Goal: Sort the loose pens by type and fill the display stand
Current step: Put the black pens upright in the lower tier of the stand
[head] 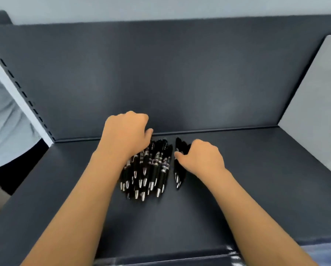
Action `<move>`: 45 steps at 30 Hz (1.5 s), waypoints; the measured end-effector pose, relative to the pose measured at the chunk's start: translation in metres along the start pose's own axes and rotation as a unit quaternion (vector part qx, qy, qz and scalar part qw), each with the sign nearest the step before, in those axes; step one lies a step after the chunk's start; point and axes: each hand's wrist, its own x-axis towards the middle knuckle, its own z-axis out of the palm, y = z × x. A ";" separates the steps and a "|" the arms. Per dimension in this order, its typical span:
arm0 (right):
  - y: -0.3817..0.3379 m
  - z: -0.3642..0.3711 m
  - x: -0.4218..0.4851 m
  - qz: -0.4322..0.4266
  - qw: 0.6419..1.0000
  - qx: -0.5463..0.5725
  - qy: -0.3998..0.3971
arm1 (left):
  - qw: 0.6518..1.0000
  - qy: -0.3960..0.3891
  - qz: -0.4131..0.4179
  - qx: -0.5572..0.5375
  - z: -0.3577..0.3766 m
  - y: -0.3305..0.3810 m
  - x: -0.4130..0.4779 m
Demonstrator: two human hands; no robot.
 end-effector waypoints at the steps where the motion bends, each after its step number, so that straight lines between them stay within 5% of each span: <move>1: -0.006 0.002 0.005 0.015 1.000 0.000 -0.005 | 0.999 0.008 -0.002 -0.032 0.004 -0.003 0.006; 20: -0.017 0.016 0.020 0.066 0.998 0.005 -0.004 | 0.976 -0.004 0.032 -0.215 0.025 -0.016 -0.010; 24: -0.004 0.005 0.016 0.076 0.975 0.203 -0.046 | 0.971 0.011 0.026 -0.237 0.019 -0.018 -0.014; 28: 0.006 -0.021 -0.007 0.056 0.882 0.449 -0.131 | 0.955 0.017 0.012 -0.295 0.013 -0.018 -0.019; 35: 0.054 -0.089 -0.054 -0.021 0.827 0.557 -0.080 | 0.807 -0.005 0.005 -0.590 -0.033 0.059 -0.020; 42: 0.146 -0.168 -0.090 -0.094 0.826 0.555 0.009 | 0.657 -0.089 0.039 -0.748 -0.092 0.221 0.007; 45: 0.210 -0.199 -0.104 -0.104 0.835 0.537 0.057 | 0.632 -0.079 0.048 -0.769 -0.105 0.293 0.010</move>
